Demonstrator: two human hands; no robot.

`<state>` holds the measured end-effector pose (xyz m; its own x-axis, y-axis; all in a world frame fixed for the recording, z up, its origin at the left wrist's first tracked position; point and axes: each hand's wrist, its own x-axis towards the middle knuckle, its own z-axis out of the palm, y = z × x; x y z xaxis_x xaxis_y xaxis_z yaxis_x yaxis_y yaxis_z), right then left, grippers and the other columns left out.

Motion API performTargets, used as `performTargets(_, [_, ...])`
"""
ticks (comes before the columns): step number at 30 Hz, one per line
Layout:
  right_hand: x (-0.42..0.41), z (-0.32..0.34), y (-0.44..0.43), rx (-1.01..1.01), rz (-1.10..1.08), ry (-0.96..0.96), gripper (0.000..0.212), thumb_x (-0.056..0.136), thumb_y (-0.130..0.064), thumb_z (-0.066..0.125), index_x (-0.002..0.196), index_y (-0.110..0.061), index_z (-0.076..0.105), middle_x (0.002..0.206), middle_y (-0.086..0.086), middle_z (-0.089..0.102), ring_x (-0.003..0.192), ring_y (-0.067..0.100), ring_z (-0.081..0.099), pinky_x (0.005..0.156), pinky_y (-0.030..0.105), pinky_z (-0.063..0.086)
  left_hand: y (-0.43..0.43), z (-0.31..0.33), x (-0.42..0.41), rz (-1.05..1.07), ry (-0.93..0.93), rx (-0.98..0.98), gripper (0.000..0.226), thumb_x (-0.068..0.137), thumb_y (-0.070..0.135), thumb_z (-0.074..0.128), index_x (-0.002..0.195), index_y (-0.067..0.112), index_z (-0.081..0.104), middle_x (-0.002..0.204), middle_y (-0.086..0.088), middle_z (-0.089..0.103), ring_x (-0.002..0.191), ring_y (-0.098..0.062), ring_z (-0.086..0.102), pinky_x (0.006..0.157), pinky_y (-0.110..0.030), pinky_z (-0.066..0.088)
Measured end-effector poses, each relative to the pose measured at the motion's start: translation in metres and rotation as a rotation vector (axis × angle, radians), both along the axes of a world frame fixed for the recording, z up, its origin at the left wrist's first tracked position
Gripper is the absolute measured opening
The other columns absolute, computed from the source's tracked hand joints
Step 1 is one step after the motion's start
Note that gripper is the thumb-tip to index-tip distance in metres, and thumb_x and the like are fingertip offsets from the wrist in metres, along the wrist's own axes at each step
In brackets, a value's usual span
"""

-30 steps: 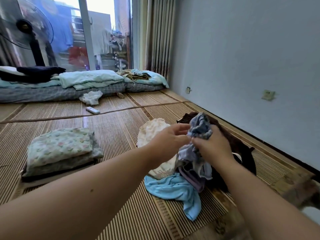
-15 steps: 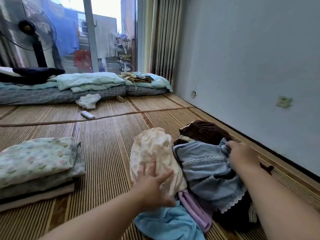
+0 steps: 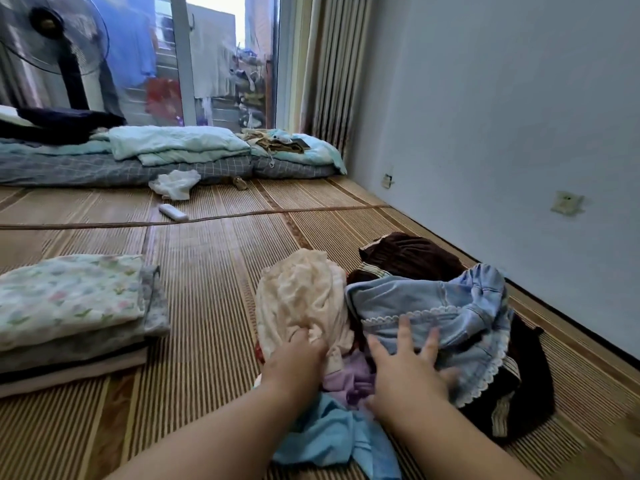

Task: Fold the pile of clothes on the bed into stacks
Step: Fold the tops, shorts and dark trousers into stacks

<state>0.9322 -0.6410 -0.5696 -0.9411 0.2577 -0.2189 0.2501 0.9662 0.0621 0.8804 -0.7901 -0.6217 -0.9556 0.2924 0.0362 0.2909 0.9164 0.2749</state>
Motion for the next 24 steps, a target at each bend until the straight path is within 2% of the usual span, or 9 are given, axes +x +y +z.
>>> performTargets(2, [-0.004, -0.005, 0.001, 0.023, -0.046, 0.038, 0.070, 0.098, -0.022, 0.042, 0.151, -0.047, 0.003, 0.157, 0.002, -0.032, 0.140, 0.048, -0.024, 0.105, 0.069, 0.021, -0.030, -0.002, 0.012, -0.025, 0.032, 0.045, 0.031, 0.085, 0.016, 0.055, 0.113, 0.029, 0.050, 0.122, -0.003, 0.046, 0.099, -0.029, 0.058, 0.072, -0.033, 0.043])
performTargets(4, [-0.006, -0.007, 0.005, 0.036, -0.047, 0.072, 0.065, 0.098, -0.019, 0.035, 0.151, -0.045, 0.007, 0.158, 0.002, -0.029, 0.141, 0.047, -0.021, 0.105, 0.068, 0.022, -0.064, -0.003, 0.028, -0.054, 0.079, 0.094, 0.021, 0.086, 0.022, 0.054, 0.102, 0.033, 0.048, 0.110, 0.002, 0.052, 0.088, -0.023, 0.058, 0.065, -0.030, 0.039])
performTargets(6, [-0.005, -0.009, 0.006, 0.028, -0.034, 0.083, 0.064, 0.097, -0.020, 0.034, 0.151, -0.044, 0.010, 0.159, 0.002, -0.027, 0.142, 0.046, -0.020, 0.106, 0.068, 0.021, -0.099, -0.001, 0.048, -0.084, 0.142, 0.132, 0.011, 0.088, 0.032, 0.055, 0.097, 0.035, 0.048, 0.098, 0.009, 0.051, 0.077, -0.014, 0.054, 0.060, -0.022, 0.038])
performTargets(8, [-0.002, -0.008, 0.002, 0.013, -0.029, 0.077, 0.066, 0.096, -0.024, 0.040, 0.151, -0.043, 0.010, 0.158, 0.002, -0.027, 0.142, 0.045, -0.021, 0.107, 0.069, 0.018, -0.134, 0.003, 0.072, -0.101, 0.173, 0.153, 0.010, 0.087, 0.034, 0.058, 0.093, 0.036, 0.051, 0.088, 0.016, 0.044, 0.067, -0.006, 0.045, 0.051, -0.013, 0.028])
performTargets(12, [0.014, -0.001, -0.022, -0.019, 0.013, 0.081, 0.069, 0.091, -0.037, 0.050, 0.150, -0.042, 0.016, 0.162, 0.004, -0.016, 0.145, 0.041, -0.016, 0.109, 0.068, 0.010, -0.207, 0.013, 0.125, -0.127, 0.188, 0.111, 0.027, 0.076, 0.024, 0.070, 0.086, 0.036, 0.047, 0.081, 0.022, 0.043, 0.062, -0.004, 0.045, 0.047, -0.008, 0.022])
performTargets(15, [0.036, 0.001, -0.067, -0.079, 0.199, 0.164, 0.068, 0.087, -0.053, 0.054, 0.147, -0.044, 0.024, 0.163, 0.001, 0.007, 0.148, 0.031, 0.002, 0.112, 0.065, 0.011, -0.255, 0.021, 0.162, -0.127, 0.154, 0.024, 0.029, 0.076, 0.028, 0.072, 0.089, 0.038, 0.047, 0.085, 0.018, 0.050, 0.068, -0.007, 0.051, 0.050, -0.018, 0.041])
performTargets(18, [0.067, -0.003, -0.136, -0.233, 0.474, 0.212, 0.076, 0.082, -0.049, 0.062, 0.146, -0.045, 0.024, 0.157, -0.006, 0.024, 0.145, 0.020, 0.019, 0.113, 0.062, 0.014, -0.301, 0.026, 0.193, -0.142, 0.159, -0.091, 0.035, 0.063, 0.033, 0.082, 0.086, 0.037, 0.057, 0.089, 0.009, 0.062, 0.070, -0.010, 0.058, 0.050, -0.023, 0.050])
performTargets(21, [0.095, -0.014, -0.219, -0.308, 0.735, 0.227, 0.084, 0.079, -0.042, 0.063, 0.149, -0.047, 0.016, 0.158, -0.005, 0.020, 0.144, 0.018, 0.020, 0.116, 0.054, 0.017, -0.347, 0.030, 0.219, -0.165, 0.223, -0.161, 0.033, 0.055, 0.034, 0.086, 0.081, 0.037, 0.065, 0.092, 0.009, 0.067, 0.075, -0.011, 0.065, 0.052, -0.019, 0.052])
performTargets(24, [0.114, -0.022, -0.294, -0.273, 0.865, 0.171, 0.082, 0.079, -0.044, 0.062, 0.147, -0.049, 0.017, 0.161, -0.002, 0.010, 0.147, 0.023, 0.010, 0.115, 0.054, 0.014, -0.388, 0.032, 0.238, -0.207, 0.297, -0.181, 0.010, 0.069, 0.033, 0.071, 0.078, 0.036, 0.067, 0.092, 0.010, 0.069, 0.077, -0.014, 0.067, 0.056, -0.018, 0.052])
